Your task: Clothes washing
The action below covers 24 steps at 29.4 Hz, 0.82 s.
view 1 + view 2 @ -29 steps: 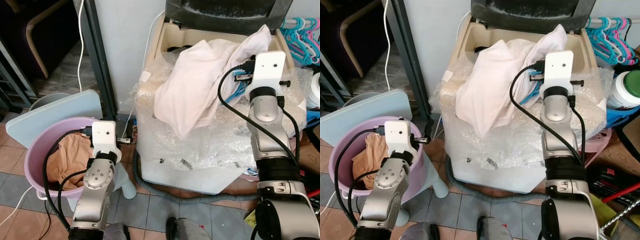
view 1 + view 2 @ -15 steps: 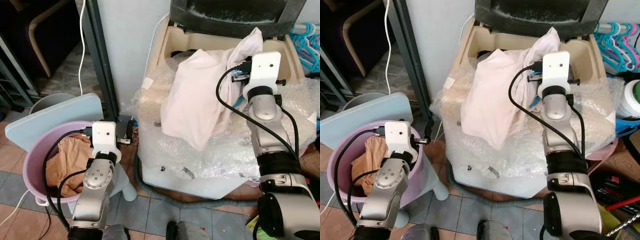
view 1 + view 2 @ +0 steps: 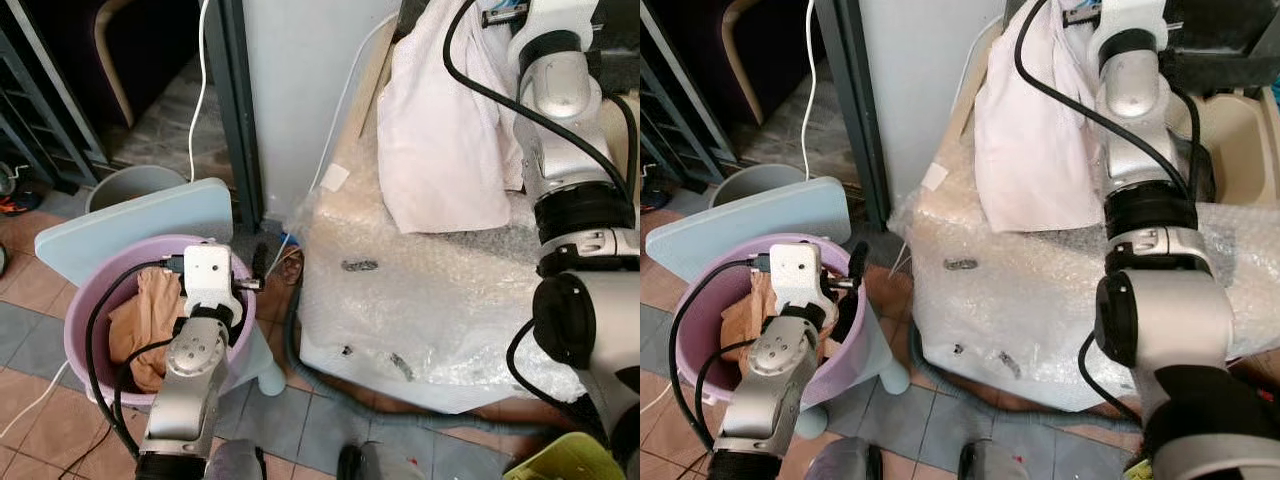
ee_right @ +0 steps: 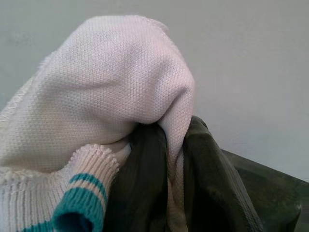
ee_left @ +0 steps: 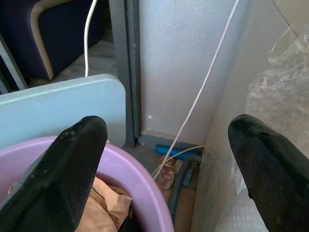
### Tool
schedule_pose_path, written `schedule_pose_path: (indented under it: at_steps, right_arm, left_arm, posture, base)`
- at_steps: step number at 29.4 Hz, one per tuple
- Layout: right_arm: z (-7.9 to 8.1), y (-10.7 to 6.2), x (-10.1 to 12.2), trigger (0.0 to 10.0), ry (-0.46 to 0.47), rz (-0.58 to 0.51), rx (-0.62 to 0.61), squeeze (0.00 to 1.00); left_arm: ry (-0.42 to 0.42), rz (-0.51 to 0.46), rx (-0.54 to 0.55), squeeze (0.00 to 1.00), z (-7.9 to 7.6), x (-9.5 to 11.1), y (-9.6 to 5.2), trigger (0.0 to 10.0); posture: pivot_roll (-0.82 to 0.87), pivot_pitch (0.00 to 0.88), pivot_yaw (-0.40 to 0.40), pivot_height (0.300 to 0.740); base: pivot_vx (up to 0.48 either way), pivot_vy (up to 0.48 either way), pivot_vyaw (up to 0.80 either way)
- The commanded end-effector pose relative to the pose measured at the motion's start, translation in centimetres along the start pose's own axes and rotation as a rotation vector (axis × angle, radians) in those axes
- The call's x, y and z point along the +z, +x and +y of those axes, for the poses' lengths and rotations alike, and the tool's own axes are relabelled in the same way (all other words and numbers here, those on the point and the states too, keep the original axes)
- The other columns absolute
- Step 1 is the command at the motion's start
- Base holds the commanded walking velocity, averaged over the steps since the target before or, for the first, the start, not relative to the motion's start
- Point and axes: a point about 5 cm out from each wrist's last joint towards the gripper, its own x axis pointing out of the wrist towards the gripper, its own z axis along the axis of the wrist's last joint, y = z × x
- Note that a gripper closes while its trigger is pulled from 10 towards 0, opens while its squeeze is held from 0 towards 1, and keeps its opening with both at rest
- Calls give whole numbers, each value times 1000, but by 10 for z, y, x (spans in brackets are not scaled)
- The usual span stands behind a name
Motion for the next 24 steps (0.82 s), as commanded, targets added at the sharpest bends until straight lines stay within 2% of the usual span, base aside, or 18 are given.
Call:
schedule_pose_path:
  at_steps: [1, 2, 3, 4, 5, 6, 7, 8, 12, 16, 19, 20, 22, 24]
  right_arm:
    - [-10, -1, -11, 10000, -28, 55, -73, 0]
    - [-10, -8, -30, 10000, -42, 135, -70, 0]
    - [-10, -8, -30, 10000, -42, 135, -70, 0]
    - [-8, -22, -58, 10000, -17, 261, -71, 855]
    - [-8, -26, -65, 10000, -10, 296, -71, 855]
    - [-6, -33, -78, 10000, -4, 356, -62, 1000]
    - [-4, -49, -99, 10000, -7, 438, -46, 1000]
    - [-4, -54, -105, 10000, -20, 459, -40, 1000]
    - [2, -66, -110, 10000, -96, 415, 71, 1000]
    - [-5, -68, -84, 10000, -110, 175, 78, 1000]
    - [-7, -71, -67, 10000, -82, 73, 73, 1000]
    - [-3, -78, -54, 10000, -64, -9, 111, 1000]
    - [2, -86, -49, 10000, -58, -43, 142, 1000]
    - [17, -106, -45, 10000, -8, -49, 214, 1000]
  left_arm:
    - [3, 22, 6, 0, -1, -4, -2, 10000]
    - [4, 23, 4, 0, -1, -4, -2, 10000]
    - [4, 23, 4, 0, -1, -4, -2, 10000]
    - [7, 28, 1, 0, -2, -4, -2, 10000]
    - [7, 29, 0, 0, -2, -4, -2, 10000]
    - [8, 31, -1, 0, -2, -5, -2, 10000]
    - [11, 39, -1, 0, -2, -6, -2, 10000]
    - [12, 42, 0, 0, -2, -6, -2, 10000]
    - [14, 48, -2, 0, -2, -7, -2, 10000]
    - [21, 52, -15, 0, -3, -7, 0, 10000]
    - [23, 51, -15, 0, -3, -6, 0, 10000]
    - [24, 49, -15, 0, -3, -6, 0, 10000]
    - [22, 46, -16, 0, -2, -6, -1, 10000]
    - [16, 40, 4, 0, 0, -5, -1, 10000]
  posture:
    - [62, 96, -41, 740]
    - [62, 97, -42, 740]
    - [62, 97, -42, 740]
    - [62, 98, -40, 740]
    - [62, 98, -40, 740]
    - [61, 99, -38, 740]
    - [59, 100, -36, 740]
    - [59, 100, -36, 740]
    - [48, 103, -30, 740]
    - [40, 103, -27, 740]
    - [38, 101, -26, 740]
    - [38, 98, -25, 740]
    - [36, 96, -24, 740]
    - [32, 93, -22, 740]
  base:
    - [0, 0, 0]
    - [0, 0, 0]
    - [0, 0, 0]
    - [0, 0, 0]
    - [0, 0, 0]
    - [0, 0, 0]
    - [0, 0, 0]
    - [0, 0, 0]
    - [0, 0, 0]
    - [0, 0, 0]
    - [0, 0, 0]
    - [0, 0, 0]
    - [0, 0, 0]
    - [0, 0, 0]
